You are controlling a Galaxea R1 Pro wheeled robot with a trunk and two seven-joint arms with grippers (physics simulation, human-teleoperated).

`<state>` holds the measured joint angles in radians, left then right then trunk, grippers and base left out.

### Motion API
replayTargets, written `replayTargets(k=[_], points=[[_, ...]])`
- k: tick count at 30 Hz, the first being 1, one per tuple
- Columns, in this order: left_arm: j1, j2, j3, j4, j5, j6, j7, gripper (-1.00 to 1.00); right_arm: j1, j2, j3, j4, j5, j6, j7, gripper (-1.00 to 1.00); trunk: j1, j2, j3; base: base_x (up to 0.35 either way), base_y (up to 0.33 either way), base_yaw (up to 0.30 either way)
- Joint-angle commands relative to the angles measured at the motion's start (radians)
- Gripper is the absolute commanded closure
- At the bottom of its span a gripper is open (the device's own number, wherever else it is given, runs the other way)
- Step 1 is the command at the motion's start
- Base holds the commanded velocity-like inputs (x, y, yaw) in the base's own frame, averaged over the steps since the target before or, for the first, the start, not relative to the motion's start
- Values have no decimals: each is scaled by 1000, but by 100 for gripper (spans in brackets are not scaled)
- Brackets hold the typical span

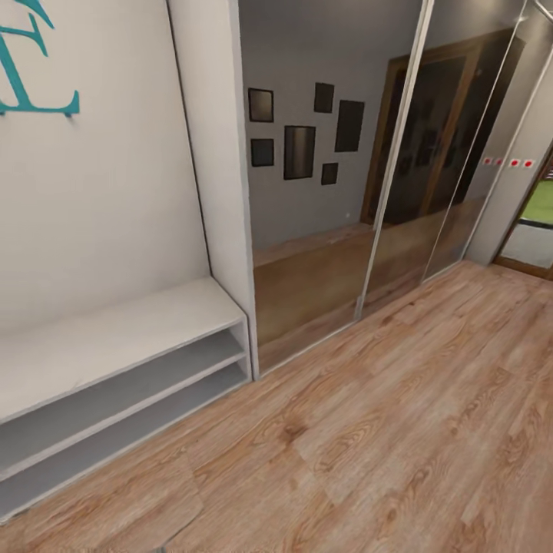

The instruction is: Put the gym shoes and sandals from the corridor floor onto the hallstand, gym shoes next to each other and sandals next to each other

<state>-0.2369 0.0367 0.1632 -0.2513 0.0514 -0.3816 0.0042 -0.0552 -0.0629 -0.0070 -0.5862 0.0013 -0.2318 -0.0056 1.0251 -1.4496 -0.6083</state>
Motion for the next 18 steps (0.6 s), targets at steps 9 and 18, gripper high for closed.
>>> replayTargets(k=[9,18], points=[[-1,0,-2,2,5,-3,0,-100,0,0,-1,0,0,-3,-1,-100,0,0,-9,0,0,242],[-1,0,-2,2,5,-3,0,-100,0,0,-1,0,0,-3,-1,-100,0,0,-17,0,0,242]])
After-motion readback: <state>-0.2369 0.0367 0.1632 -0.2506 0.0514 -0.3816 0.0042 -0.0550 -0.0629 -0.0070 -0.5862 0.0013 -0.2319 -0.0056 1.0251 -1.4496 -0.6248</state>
